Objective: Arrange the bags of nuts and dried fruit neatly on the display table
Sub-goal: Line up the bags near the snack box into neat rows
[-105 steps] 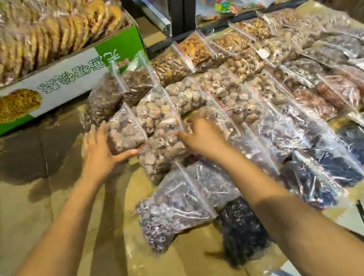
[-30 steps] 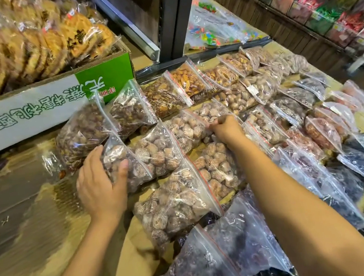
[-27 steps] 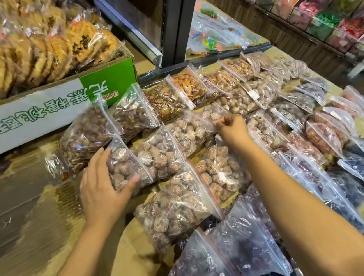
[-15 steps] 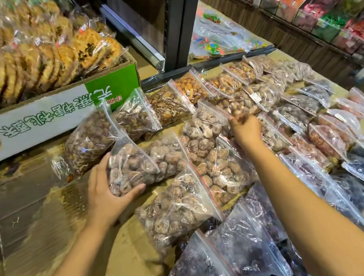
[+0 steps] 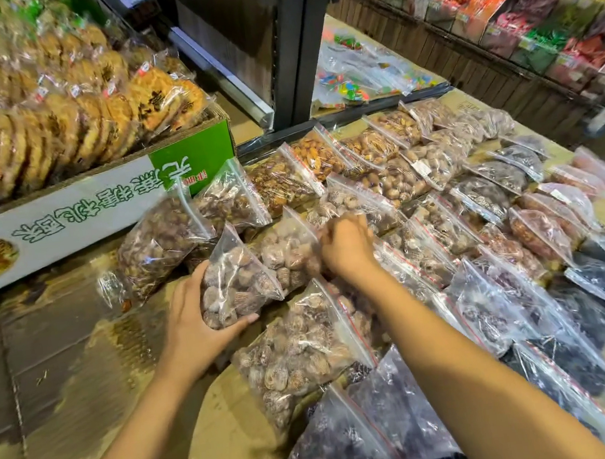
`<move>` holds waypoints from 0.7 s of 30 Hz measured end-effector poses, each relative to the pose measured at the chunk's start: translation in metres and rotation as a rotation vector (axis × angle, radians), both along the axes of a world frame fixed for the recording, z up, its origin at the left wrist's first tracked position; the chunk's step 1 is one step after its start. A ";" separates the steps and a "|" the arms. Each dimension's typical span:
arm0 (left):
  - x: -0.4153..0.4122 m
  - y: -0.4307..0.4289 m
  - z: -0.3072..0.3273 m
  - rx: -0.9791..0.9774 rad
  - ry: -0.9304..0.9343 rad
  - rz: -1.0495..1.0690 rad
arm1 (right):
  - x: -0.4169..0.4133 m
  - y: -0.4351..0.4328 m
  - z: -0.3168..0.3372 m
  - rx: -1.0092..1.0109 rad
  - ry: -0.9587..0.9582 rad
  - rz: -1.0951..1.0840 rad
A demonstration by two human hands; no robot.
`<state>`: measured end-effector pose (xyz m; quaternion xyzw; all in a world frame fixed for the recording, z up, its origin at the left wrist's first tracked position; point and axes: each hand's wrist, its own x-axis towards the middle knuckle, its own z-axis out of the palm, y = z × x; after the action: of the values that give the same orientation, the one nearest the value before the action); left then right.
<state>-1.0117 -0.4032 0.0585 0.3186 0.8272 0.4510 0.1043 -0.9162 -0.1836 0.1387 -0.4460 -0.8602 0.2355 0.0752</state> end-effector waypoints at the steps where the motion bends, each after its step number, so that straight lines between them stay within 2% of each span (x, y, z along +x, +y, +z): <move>1: 0.000 0.001 0.001 0.031 -0.015 0.024 | 0.000 0.007 0.003 -0.040 0.089 -0.030; 5: 0.004 0.017 0.012 0.094 0.037 0.014 | 0.002 0.029 0.019 -0.015 0.254 -0.045; 7: 0.005 0.034 0.014 0.044 0.036 -0.016 | 0.006 0.037 0.015 -0.036 0.258 -0.045; 9: 0.006 0.048 0.013 -0.077 0.036 -0.057 | 0.014 0.040 0.008 -0.167 0.237 -0.035; 11: 0.007 0.054 0.008 -0.136 0.072 -0.069 | 0.021 0.050 0.004 -0.225 0.355 -0.093; 13: 0.007 0.054 0.006 -0.140 0.081 -0.063 | 0.024 0.071 0.008 -0.135 0.441 -0.209; 14: 0.007 0.053 0.006 -0.152 0.098 -0.059 | 0.024 0.079 0.014 -0.160 0.447 -0.255; 16: 0.008 0.054 0.006 -0.173 0.142 -0.039 | 0.025 0.093 0.021 -0.337 0.366 -0.284; 18: 0.009 0.056 0.007 -0.140 0.137 -0.036 | 0.025 0.095 0.020 -0.564 0.303 -0.224; 21: 0.003 0.058 0.008 -0.064 0.100 -0.065 | 0.027 0.092 0.008 -0.732 0.425 -0.296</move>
<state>-1.0089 -0.3451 0.0662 0.3637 0.8346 0.4042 0.0876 -0.8893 -0.0913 0.1464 -0.5032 -0.6125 0.5976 0.1205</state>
